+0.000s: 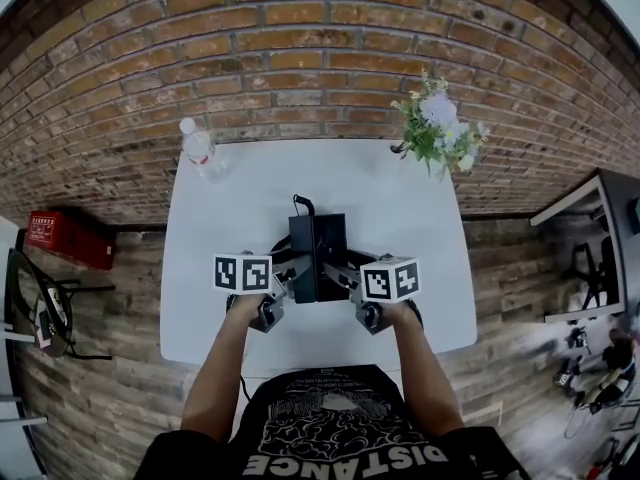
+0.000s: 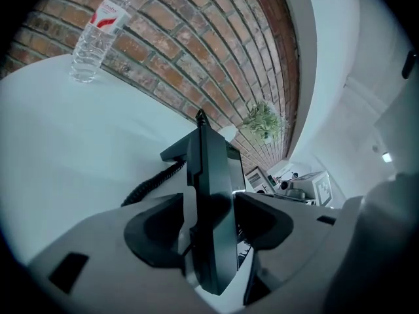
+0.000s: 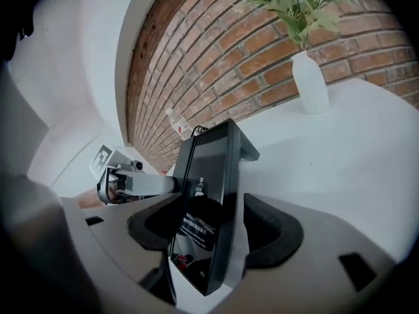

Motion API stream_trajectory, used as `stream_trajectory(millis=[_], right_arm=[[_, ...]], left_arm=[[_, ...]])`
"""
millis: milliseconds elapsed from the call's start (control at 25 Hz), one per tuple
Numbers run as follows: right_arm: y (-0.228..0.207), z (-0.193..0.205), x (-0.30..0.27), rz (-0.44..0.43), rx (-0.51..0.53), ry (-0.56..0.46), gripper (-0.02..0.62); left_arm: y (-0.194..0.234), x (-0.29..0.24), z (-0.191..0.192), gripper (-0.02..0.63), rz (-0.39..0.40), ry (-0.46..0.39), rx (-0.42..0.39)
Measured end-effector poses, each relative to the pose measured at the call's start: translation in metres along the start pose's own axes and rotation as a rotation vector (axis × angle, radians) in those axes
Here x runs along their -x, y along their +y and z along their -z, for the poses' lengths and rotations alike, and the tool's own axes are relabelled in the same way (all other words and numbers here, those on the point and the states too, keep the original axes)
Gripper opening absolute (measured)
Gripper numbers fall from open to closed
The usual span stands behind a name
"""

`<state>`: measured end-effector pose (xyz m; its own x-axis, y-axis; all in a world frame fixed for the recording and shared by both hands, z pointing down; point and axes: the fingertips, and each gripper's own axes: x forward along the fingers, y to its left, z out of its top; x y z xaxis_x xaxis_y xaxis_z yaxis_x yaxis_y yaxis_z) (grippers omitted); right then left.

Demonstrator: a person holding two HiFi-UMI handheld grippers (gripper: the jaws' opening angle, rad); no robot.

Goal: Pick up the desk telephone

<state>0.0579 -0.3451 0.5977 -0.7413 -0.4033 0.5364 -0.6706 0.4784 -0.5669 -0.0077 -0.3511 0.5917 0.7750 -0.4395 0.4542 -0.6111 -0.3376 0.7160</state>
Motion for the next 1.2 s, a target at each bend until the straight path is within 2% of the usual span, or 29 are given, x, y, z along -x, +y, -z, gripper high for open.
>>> stream_trajectory(millis=[400,680,1200], right_arm=[[0.003,0.006,-0.009,-0.040,-0.002,0.035,0.265],[0.002,0.006,-0.010,-0.052,-0.017,0.004,0.270],[0.003,0.003,-0.008,-0.043,-0.032,-0.015,0.272]], left_arm=[[-0.005,-0.012,-0.006,0.230,0.049,-0.008,0.044],[-0.006,-0.023,-0.002,0.221,0.021,0.034,0.050],[-0.009,-0.019,-0.004,0.215,0.000,-0.008,0.044]])
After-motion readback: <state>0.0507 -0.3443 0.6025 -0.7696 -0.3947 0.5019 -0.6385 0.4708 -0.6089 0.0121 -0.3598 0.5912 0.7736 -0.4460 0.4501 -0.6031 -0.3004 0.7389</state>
